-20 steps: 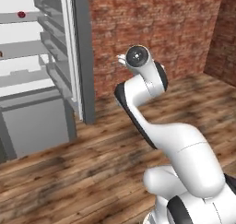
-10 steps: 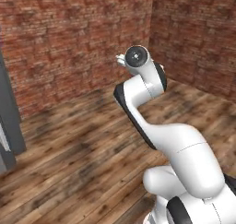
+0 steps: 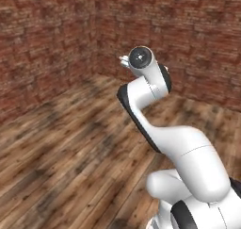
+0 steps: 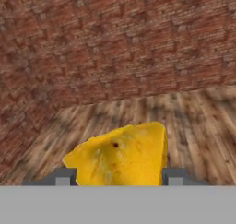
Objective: Take the cheese, chicken drumstick, and bell pepper from the fridge and place them on the plate on the dining counter to create an appetizer plate.
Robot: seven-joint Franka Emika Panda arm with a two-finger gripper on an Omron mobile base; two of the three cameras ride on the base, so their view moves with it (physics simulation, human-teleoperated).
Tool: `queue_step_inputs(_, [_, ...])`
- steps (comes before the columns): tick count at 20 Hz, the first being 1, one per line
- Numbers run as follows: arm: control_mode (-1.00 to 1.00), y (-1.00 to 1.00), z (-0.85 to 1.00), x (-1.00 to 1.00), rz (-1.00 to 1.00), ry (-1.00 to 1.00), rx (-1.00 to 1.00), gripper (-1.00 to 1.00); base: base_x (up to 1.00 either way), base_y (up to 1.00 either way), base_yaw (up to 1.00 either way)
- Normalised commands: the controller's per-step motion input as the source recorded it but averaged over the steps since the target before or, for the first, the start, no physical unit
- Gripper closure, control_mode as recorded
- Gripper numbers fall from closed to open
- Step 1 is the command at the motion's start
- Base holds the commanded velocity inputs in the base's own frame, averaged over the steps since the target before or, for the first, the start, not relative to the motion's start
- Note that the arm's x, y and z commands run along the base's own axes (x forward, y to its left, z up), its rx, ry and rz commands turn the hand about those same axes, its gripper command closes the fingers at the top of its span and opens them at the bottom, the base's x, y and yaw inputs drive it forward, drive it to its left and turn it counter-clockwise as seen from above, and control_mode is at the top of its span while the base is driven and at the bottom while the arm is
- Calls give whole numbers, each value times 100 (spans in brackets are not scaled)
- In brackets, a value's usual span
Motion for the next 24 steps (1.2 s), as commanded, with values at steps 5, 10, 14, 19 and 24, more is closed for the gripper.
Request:
queue_step_inputs(5, [100, 0, 0, 0, 0, 0, 0, 100, 42, -4, -47])
queue_step_inputs(10, [100, 0, 0, 0, 0, 0, 0, 100, 26, 0, -53])
queue_step_inputs(14, [100, 0, 0, 0, 0, 0, 0, 100, 20, 0, -60])
queue_step_inputs(19, [100, 0, 0, 0, 0, 0, 0, 100, 22, 0, -64])
queue_step_inputs(24, [100, 0, 0, 0, 0, 0, 0, 100, 21, 0, -65])
